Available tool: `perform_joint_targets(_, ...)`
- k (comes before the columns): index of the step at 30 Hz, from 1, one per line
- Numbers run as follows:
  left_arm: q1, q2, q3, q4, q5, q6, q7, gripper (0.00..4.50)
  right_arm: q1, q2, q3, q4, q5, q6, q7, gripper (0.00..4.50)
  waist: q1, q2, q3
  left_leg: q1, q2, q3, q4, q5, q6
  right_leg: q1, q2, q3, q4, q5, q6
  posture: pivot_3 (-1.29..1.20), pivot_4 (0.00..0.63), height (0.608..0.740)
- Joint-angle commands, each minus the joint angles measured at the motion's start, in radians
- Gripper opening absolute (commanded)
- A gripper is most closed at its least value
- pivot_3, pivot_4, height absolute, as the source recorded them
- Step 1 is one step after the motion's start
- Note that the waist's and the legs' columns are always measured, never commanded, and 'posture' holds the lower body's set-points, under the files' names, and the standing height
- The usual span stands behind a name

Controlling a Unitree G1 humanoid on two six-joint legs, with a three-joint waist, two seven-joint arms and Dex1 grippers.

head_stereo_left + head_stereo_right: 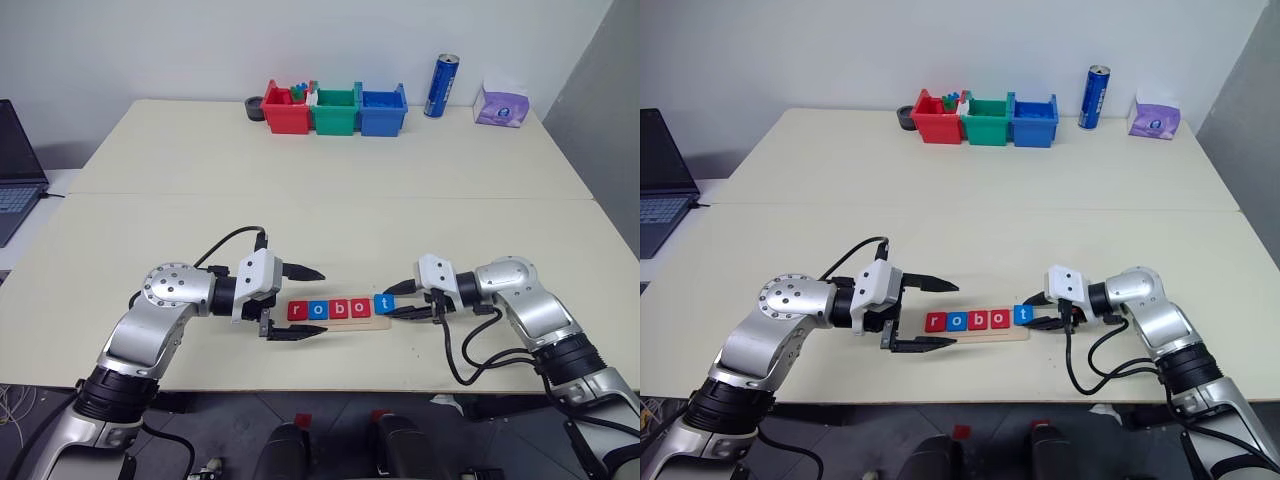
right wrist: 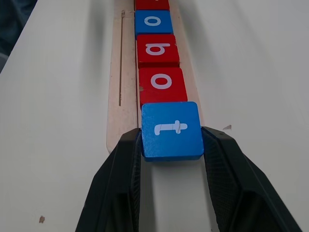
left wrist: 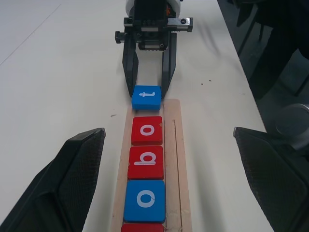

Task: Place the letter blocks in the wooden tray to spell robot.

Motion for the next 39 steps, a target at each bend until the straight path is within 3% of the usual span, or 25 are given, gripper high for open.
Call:
perform_joint_targets(1,-0.003,0.000,0.003,-0.035,-0.014,-0.004,-0.001,4.50,-0.028,0.010,0.007,0.007,-0.014,-0.032,0.006,1.45,0.000,0.000,0.000,0.000,0.000,0.000,0.000,0.000,0.000,0.000,0.000,0.000,0.000,0.000,0.000,0.00,0.150,0.740)
perform_joint_targets(21,-0.033,-0.017,-0.008,-0.022,-0.004,-0.002,0.001,4.50,-0.046,0.019,0.017,0.041,-0.044,-0.066,0.014,1.45,0.000,0.000,0.000,0.000,0.000,0.000,0.000,0.000,0.000,0.000,0.000,0.000,0.000,0.000,0.000,0.00,0.150,0.740)
perform_joint_targets(30,-0.033,-0.018,-0.009,-0.025,-0.004,-0.003,0.006,4.50,-0.040,0.011,0.012,0.026,-0.033,-0.052,0.030,4.48,0.000,0.000,0.000,0.000,0.000,0.000,0.000,0.000,0.000,0.000,0.000,0.000,0.000,0.000,0.000,0.00,0.150,0.740)
perform_joint_targets(39,-0.034,-0.022,-0.011,-0.024,-0.005,-0.004,0.005,4.50,-0.059,0.001,-0.045,0.001,0.035,0.076,0.034,4.48,0.000,0.000,0.000,0.000,0.000,-0.001,0.000,0.000,0.000,0.000,0.000,0.000,0.000,0.000,0.000,0.00,0.150,0.740)
